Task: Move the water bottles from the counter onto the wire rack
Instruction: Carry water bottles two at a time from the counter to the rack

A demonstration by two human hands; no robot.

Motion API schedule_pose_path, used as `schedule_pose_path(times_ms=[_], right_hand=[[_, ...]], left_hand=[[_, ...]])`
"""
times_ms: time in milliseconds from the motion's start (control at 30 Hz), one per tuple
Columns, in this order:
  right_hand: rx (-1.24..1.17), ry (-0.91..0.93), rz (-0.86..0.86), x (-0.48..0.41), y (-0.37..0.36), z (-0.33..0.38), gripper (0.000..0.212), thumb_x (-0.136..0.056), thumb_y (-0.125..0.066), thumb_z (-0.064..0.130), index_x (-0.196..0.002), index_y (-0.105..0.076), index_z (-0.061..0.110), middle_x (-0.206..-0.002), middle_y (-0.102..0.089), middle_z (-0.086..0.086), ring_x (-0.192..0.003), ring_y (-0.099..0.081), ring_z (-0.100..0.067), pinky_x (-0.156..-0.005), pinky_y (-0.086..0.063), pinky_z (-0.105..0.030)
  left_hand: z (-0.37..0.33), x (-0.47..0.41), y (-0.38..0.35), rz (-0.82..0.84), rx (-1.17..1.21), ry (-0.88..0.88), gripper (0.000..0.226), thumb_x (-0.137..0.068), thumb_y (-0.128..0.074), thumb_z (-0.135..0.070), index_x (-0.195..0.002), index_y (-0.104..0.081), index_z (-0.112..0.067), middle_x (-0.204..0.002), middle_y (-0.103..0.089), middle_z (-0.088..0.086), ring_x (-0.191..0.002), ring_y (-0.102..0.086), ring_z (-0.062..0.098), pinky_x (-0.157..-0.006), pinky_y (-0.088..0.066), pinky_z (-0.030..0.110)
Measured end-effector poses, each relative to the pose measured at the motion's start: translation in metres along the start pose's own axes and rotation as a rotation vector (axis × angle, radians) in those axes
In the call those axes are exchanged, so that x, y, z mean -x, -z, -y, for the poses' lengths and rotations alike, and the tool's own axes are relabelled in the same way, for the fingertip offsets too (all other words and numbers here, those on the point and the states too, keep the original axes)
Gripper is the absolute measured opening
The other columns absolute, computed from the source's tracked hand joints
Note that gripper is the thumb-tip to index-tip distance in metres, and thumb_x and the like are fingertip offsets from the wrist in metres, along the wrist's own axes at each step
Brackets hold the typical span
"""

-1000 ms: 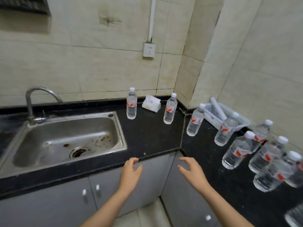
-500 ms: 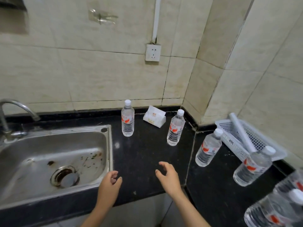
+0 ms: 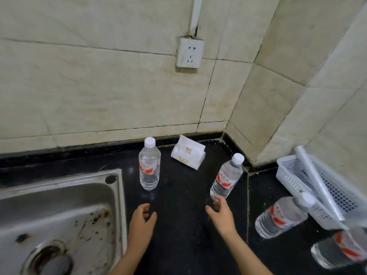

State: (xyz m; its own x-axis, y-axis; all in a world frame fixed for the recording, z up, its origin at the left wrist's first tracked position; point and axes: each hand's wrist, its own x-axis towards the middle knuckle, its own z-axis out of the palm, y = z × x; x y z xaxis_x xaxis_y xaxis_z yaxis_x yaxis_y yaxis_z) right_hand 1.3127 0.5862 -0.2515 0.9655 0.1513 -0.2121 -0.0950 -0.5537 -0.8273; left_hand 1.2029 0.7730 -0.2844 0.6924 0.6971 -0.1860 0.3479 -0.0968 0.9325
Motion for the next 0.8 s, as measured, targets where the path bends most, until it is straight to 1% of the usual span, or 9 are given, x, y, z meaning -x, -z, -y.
schedule_pose_path(times_ms=[100,167,233,367,433,500,633,733,800], right_hand=[[-0.082,-0.108,-0.117,-0.011,-0.008,-0.011,0.059,-0.08,-0.067,0.009,-0.132,-0.039,0.007,-0.118,-0.054,-0.016,-0.114,-0.052,-0.028,-0.09,-0.039,-0.029],[-0.101,-0.154,-0.262,-0.017,-0.007,-0.017,0.072,-0.076,-0.072,0.009,-0.136,-0.033,0.004,-0.125,-0.051,-0.02,-0.119,-0.049,-0.03,-0.097,-0.038,-0.034],[-0.125,-0.137,-0.41,-0.031,0.0,-0.015,0.085,-0.07,-0.077,0.009,-0.139,-0.028,0.004,-0.131,-0.047,-0.022,-0.123,-0.046,-0.031,-0.101,-0.036,-0.038],[-0.268,-0.033,-0.465,-0.078,0.007,0.006,0.095,-0.063,-0.081,0.005,-0.139,-0.026,0.011,-0.133,-0.048,-0.013,-0.12,-0.05,-0.024,-0.098,-0.036,-0.03],[-0.321,-0.072,-0.517,-0.092,0.001,0.011,0.094,-0.061,-0.083,0.008,-0.137,-0.028,0.016,-0.133,-0.049,-0.011,-0.118,-0.051,-0.025,-0.096,-0.035,-0.027],[-0.382,-0.117,-0.571,-0.101,-0.007,0.013,0.095,-0.06,-0.084,0.013,-0.137,-0.028,0.021,-0.133,-0.05,-0.01,-0.118,-0.052,-0.027,-0.095,-0.034,-0.027],[-0.382,-0.125,-0.569,-0.121,-0.008,0.012,0.093,-0.061,-0.083,0.018,-0.136,-0.029,0.023,-0.131,-0.053,-0.011,-0.114,-0.054,-0.031,-0.092,-0.037,-0.03],[-0.261,-0.089,-0.478,-0.133,0.001,0.009,0.088,-0.063,-0.082,0.022,-0.134,-0.03,0.025,-0.125,-0.057,-0.011,-0.11,-0.056,-0.031,-0.092,-0.041,-0.038],[-0.192,-0.052,-0.416,-0.137,0.008,0.006,0.083,-0.063,-0.081,0.023,-0.13,-0.033,0.024,-0.119,-0.059,-0.009,-0.106,-0.058,-0.03,-0.089,-0.041,-0.036]], left_hand=[[-0.004,-0.03,-0.004,-0.01,0.019,0.025,0.039,-0.084,-0.059,-0.003,-0.122,-0.049,-0.001,-0.121,-0.054,0.017,-0.099,-0.053,0.026,-0.089,-0.043,0.037],[-0.004,-0.042,-0.009,-0.03,0.02,0.043,0.043,-0.084,-0.059,-0.003,-0.124,-0.046,-0.002,-0.124,-0.052,0.017,-0.102,-0.053,0.026,-0.088,-0.042,0.037],[-0.006,-0.052,-0.014,-0.069,0.038,0.052,0.05,-0.082,-0.061,-0.004,-0.128,-0.042,-0.004,-0.127,-0.05,0.017,-0.106,-0.051,0.026,-0.091,-0.042,0.038],[-0.017,-0.077,-0.023,-0.2,0.021,0.054,0.081,-0.075,-0.072,-0.015,-0.141,-0.024,-0.01,-0.143,-0.037,0.016,-0.13,-0.037,0.029,-0.108,-0.034,0.046],[-0.024,-0.09,-0.025,-0.248,0.003,0.041,0.096,-0.069,-0.077,-0.02,-0.144,-0.017,-0.013,-0.15,-0.028,0.013,-0.137,-0.028,0.029,-0.112,-0.027,0.049],[-0.032,-0.104,-0.027,-0.26,0.032,-0.006,0.106,-0.064,-0.081,-0.017,-0.145,-0.013,-0.017,-0.152,-0.025,0.011,-0.14,-0.025,0.028,-0.114,-0.024,0.049],[-0.045,-0.13,-0.035,-0.218,0.14,-0.076,0.118,-0.057,-0.085,-0.01,-0.144,-0.008,-0.031,-0.149,-0.026,0.008,-0.137,-0.027,0.022,-0.112,-0.024,0.041],[-0.043,-0.145,-0.034,-0.223,0.147,-0.083,0.117,-0.057,-0.084,-0.009,-0.143,-0.009,-0.033,-0.148,-0.029,0.008,-0.133,-0.032,0.021,-0.105,-0.027,0.035],[-0.039,-0.151,-0.032,-0.221,0.121,-0.096,0.11,-0.057,-0.084,-0.008,-0.142,-0.016,-0.03,-0.144,-0.037,0.01,-0.128,-0.04,0.023,-0.103,-0.032,0.036]])
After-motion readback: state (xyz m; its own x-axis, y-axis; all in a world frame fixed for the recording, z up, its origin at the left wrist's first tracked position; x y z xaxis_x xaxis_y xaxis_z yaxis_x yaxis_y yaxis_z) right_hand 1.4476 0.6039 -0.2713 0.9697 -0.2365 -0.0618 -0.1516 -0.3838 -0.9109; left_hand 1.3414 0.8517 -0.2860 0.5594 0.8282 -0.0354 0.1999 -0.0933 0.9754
